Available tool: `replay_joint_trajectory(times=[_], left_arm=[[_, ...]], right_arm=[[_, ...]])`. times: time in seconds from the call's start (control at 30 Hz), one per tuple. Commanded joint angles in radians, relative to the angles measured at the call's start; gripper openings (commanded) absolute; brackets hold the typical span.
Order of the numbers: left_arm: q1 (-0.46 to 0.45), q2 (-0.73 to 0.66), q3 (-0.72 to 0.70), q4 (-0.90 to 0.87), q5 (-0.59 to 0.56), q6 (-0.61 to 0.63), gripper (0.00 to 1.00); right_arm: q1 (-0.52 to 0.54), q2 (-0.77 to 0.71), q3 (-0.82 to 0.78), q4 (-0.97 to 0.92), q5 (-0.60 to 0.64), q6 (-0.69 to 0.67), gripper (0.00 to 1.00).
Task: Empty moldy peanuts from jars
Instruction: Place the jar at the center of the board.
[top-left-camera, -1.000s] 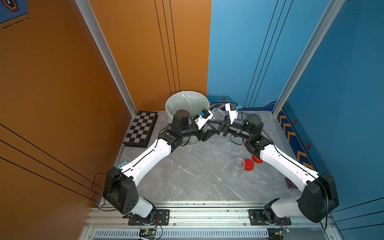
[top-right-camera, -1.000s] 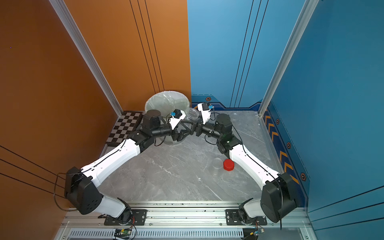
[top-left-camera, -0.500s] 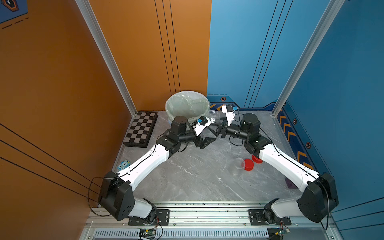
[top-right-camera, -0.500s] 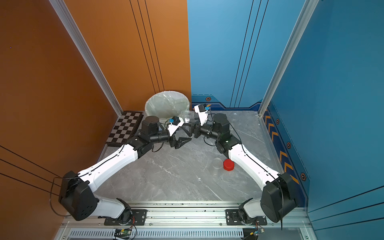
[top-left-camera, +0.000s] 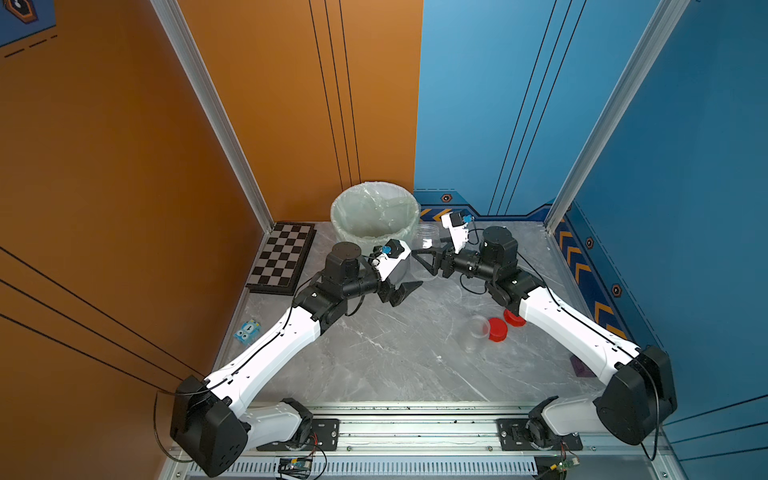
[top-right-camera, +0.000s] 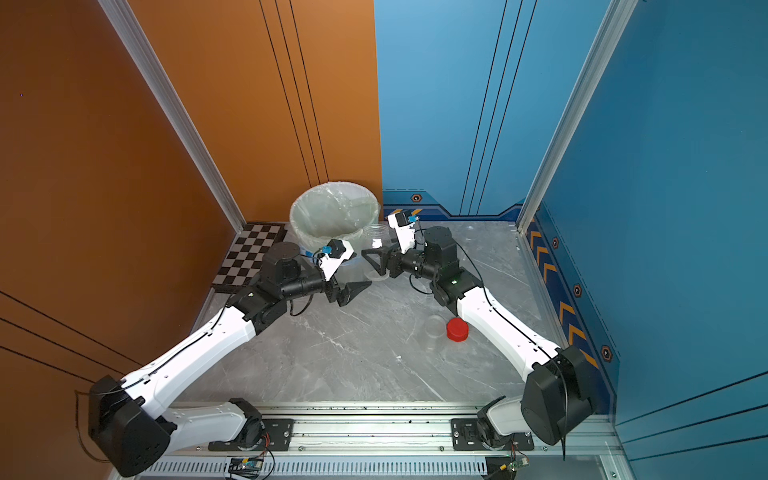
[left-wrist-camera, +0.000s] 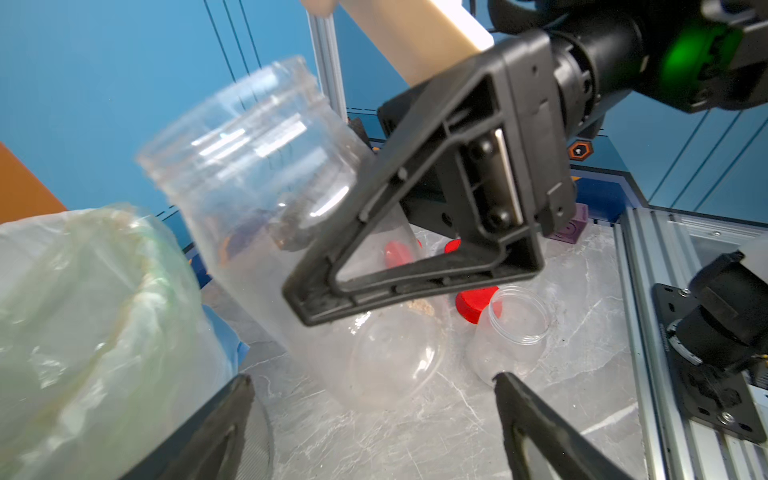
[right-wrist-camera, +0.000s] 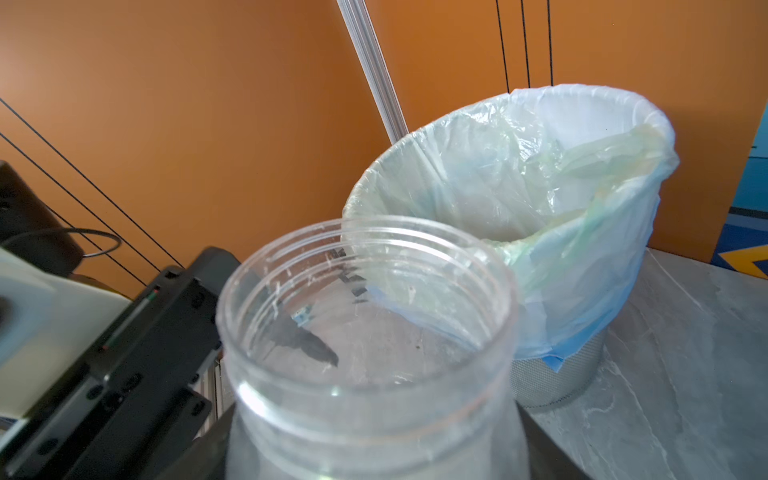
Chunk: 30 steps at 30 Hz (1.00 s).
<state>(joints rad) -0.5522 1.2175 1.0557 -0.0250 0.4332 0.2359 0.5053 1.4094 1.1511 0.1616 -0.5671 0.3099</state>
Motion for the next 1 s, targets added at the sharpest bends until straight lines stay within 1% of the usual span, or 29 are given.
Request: replay_joint_trajectory(times=[0.0, 0.1, 0.23, 0.37, 0.43, 0.47, 0.57, 0.67, 0.73, 0.8, 0.83, 0.97], left_arm=[[-0.005, -0.061, -0.019, -0.062, -0.162, 0.012, 0.93], [-0.006, -0.115, -0.076, -0.061, -0.243, -0.007, 0.94], [-0.011, -0.157, -0.11, -0.06, -0.337, -0.017, 0.94], [-0.018, -0.226, -0.159, -0.037, -0.405, -0.018, 0.94], [-0.026, -0.261, -0.187, -0.011, -0.459, -0.029, 0.95], [-0.029, -0.28, -0.202, 0.011, -0.495, -0.047, 0.95], [-0.032, -0.326, -0.238, 0.042, -0.547, -0.073, 0.96], [-0.037, -0.341, -0.245, 0.043, -0.595, -0.073, 0.96], [-0.04, -0.345, -0.246, 0.046, -0.657, -0.073, 0.96], [-0.041, -0.359, -0.248, 0.045, -0.729, -0.083, 0.96], [-0.04, -0.375, -0.251, 0.044, -0.752, -0.092, 0.96], [-0.041, -0.43, -0.274, 0.044, -0.768, -0.128, 0.97]], right_arm=[[0.02, -0.044, -0.005, -0.058, 0.063, -0.059, 0.41], [0.044, -0.053, -0.003, -0.15, 0.168, -0.153, 0.41], [0.03, -0.038, -0.026, -0.186, 0.227, -0.209, 0.42], [0.044, -0.048, -0.108, -0.107, 0.255, -0.207, 0.41], [0.064, -0.06, -0.134, -0.105, 0.265, -0.208, 0.41], [0.082, -0.068, -0.149, -0.1, 0.283, -0.215, 0.41], [0.148, -0.083, -0.178, -0.088, 0.322, -0.24, 0.42], [0.222, -0.078, -0.172, -0.088, 0.371, -0.252, 0.42], [0.277, -0.067, -0.164, -0.086, 0.412, -0.272, 0.41], [0.329, -0.046, -0.159, -0.072, 0.469, -0.286, 0.41], [0.353, -0.029, -0.158, -0.055, 0.474, -0.286, 0.41], [0.442, 0.073, -0.151, 0.037, 0.544, -0.289, 0.41]])
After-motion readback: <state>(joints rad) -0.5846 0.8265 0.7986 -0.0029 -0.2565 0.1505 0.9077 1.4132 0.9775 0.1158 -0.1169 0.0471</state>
